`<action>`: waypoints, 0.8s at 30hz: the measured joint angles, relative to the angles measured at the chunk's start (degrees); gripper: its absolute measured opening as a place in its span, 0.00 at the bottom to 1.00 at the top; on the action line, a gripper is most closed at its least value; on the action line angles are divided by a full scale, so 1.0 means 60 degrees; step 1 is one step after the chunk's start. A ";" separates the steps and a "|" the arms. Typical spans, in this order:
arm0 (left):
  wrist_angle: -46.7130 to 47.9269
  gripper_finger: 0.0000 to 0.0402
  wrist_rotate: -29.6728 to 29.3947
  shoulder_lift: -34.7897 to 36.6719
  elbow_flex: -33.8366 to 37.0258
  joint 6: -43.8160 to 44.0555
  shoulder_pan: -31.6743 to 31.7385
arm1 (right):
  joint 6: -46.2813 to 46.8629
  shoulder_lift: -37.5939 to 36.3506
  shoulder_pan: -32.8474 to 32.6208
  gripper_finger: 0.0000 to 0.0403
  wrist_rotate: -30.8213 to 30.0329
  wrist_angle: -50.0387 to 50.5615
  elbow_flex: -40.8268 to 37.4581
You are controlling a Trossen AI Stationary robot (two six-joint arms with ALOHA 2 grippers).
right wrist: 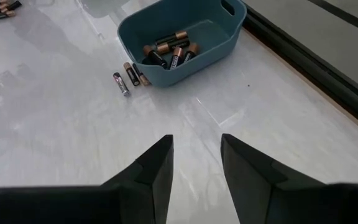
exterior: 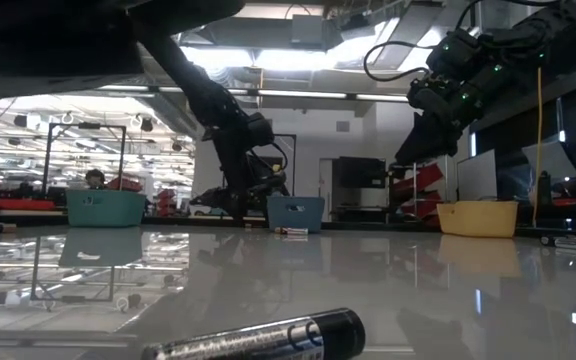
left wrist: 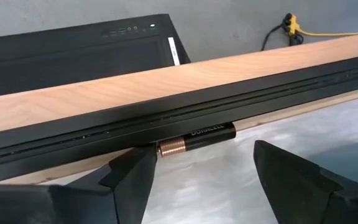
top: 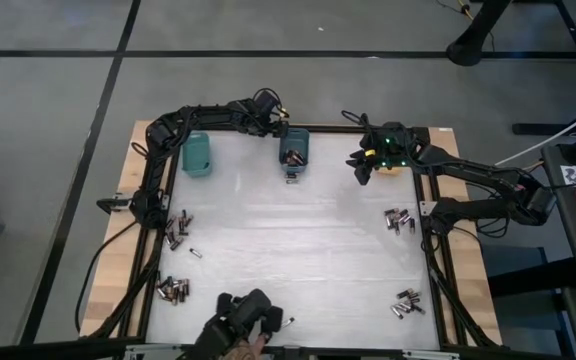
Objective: Sort batteries
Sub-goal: Put the brown battery into the green bin
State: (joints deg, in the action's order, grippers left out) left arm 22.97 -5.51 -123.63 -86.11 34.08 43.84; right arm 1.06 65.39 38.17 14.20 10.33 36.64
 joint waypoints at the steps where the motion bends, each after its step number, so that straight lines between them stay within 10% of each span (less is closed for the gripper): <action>1: 0.0033 0.65 -0.0042 0.0000 -0.0007 -0.0037 0.0007 | -0.0004 0.0000 0.0000 0.34 0.0000 0.0000 0.0000; 24: 0.0089 0.49 -0.0941 -0.0022 -0.0003 0.0213 -0.0192 | 0.0000 0.0000 -0.0805 0.34 0.0007 -0.0490 0.0011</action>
State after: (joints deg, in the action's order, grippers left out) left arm 23.51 -11.16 -123.76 -86.13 35.35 42.68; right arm 1.06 65.39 33.34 14.24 7.38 36.71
